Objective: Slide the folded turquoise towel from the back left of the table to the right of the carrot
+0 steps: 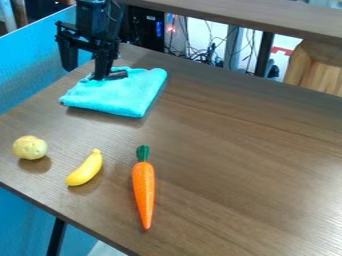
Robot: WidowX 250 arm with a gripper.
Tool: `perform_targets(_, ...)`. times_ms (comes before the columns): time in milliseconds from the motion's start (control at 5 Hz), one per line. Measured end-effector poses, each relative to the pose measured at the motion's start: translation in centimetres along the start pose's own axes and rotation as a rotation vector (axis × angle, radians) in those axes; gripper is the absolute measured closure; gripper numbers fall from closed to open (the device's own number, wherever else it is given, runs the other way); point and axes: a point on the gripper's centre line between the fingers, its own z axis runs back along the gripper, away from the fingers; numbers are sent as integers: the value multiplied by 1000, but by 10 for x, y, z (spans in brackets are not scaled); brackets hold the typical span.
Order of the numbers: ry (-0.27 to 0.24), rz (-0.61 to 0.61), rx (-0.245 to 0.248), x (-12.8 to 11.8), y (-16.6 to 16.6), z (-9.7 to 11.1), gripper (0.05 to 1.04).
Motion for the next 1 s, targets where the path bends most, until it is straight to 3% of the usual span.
perform_targets(200, 46, -9, -8, 0, -4, -17, 92)
perform_targets(400, -22, -83, -21, 12, -6, -19, 92)
perform_targets(600, -108, -100, 13, 26, 1, -7, 92)
perform_targets(800, -183, -96, 33, 39, 3, -8, 92)
perform_targets(1000, -172, -23, 87, 51, 11, -30, 92)
